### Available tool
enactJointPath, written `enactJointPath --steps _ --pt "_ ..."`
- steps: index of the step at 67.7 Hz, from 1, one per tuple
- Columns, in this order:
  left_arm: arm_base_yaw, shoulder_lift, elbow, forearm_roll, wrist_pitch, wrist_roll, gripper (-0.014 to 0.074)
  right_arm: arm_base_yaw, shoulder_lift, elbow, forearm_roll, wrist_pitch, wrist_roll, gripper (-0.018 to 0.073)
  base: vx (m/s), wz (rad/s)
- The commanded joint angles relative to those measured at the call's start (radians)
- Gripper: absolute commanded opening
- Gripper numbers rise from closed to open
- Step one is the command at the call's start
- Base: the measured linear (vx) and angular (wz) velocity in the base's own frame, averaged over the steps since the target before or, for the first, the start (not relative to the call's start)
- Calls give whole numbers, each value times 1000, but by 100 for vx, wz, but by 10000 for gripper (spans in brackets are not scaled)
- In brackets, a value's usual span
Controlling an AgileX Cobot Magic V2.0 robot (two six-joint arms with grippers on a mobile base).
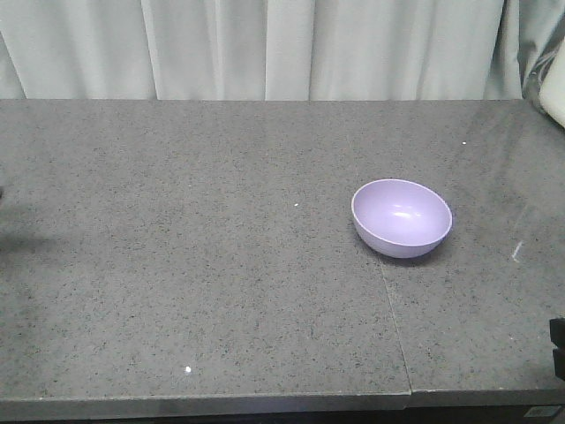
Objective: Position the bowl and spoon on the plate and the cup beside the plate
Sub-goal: 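Lower the left gripper over the pale green spoon handle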
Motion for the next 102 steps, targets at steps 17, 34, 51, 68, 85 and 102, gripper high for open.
enactJointPath --steps 17,34,51,68,85,102 --pt "5 176 -225 -22 17 11 467 -5 4 -34 -6 -53 -9 527 0 0" --pt "5 268 -316 0 32 12 428 -5 4 -34 -6 -53 -9 527 0 0" --pt "5 301 -333 35 28 12 405 -5 4 -34 -6 -53 -9 527 0 0" --pt "5 320 -333 37 26 12 403 -5 4 -34 -6 -52 -9 527 0 0" --pt "5 329 -333 35 9 14 346 -5 4 -34 -6 -50 -9 527 0 0" --pt "5 329 -333 30 1 40 180 -5 4 -34 -6 -50 -9 527 0 0"
